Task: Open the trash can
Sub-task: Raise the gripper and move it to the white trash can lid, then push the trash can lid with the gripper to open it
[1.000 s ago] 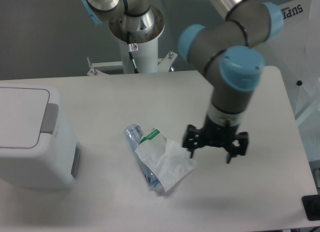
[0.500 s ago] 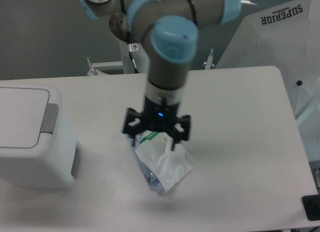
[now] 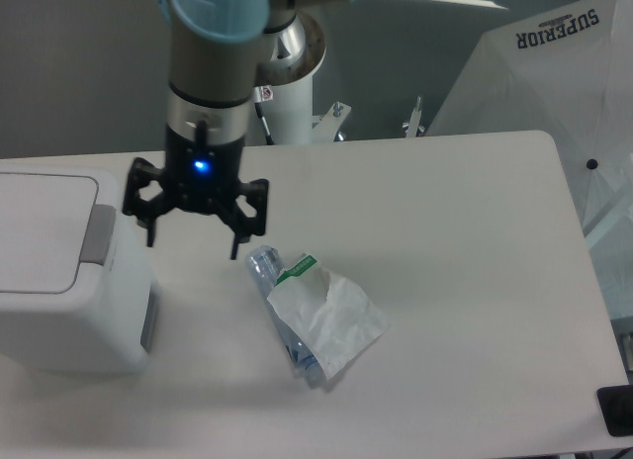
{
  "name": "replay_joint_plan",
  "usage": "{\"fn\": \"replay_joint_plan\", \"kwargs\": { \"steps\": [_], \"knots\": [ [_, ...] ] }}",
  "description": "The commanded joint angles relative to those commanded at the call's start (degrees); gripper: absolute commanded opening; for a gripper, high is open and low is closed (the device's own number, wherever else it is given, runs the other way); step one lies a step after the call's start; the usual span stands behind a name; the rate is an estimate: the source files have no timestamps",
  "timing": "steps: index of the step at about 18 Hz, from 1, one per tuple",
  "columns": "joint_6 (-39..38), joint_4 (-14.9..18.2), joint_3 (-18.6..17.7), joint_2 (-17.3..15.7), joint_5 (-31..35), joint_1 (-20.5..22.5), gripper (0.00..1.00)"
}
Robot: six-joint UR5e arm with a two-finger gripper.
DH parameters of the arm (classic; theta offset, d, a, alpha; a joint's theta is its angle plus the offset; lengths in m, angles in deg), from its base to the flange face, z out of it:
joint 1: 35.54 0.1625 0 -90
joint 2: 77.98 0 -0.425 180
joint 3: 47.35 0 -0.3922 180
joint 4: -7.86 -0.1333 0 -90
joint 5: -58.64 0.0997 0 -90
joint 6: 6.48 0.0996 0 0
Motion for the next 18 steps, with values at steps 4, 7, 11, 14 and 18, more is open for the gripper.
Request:
{"fn": "replay_joint_plan", "kwargs": {
  "steps": [4,7,11,14,18],
  "knots": [
    [-0.1,-0.4,-1.2,0.2,0.2,-1.1,1.0],
    [0.0,-0.4,-1.3,0.4,0.1,-1.9,1.0],
    [-0.1,-0.4,-1.2,0.4,0.1,-2.2,1.0],
    [-0.1,-0.4,-1.2,0.6,0.1,-2.2,1.0],
    [-0.2,-0.4,-1.4,1.1,0.1,-2.2,1.0]
  ]
}}
